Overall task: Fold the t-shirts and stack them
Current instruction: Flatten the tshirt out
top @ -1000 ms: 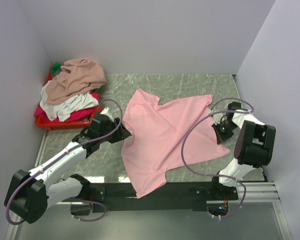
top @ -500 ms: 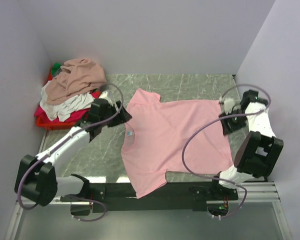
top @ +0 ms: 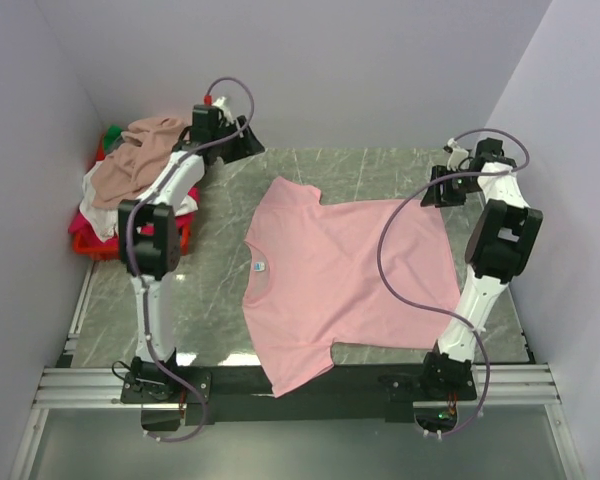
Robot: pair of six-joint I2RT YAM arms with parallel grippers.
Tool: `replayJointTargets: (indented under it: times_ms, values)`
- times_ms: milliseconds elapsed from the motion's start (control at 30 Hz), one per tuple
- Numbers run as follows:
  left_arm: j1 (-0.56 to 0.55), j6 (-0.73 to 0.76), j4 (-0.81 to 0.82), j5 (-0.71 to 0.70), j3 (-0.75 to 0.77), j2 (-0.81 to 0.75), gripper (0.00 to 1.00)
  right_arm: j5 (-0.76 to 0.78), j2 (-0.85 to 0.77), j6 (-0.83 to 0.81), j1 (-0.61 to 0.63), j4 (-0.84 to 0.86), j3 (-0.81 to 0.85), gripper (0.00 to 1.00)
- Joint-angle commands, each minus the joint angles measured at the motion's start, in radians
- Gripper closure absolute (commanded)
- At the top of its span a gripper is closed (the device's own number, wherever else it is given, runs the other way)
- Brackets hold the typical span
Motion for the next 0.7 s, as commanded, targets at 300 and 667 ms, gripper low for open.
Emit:
replayJointTargets:
  times_ms: [300,667]
  values:
    - [-0.023,0.102,-0.162,0.149,0.240,0.315,0.40,-0.017,0.036,0.078,0.002,0.087,0.063,0.39]
    - [-0.039,0.072,-0.125,0.080,0.135,0.262,0.38,0.181,0.128,0.139,0.017,0.055,0.128,0.40]
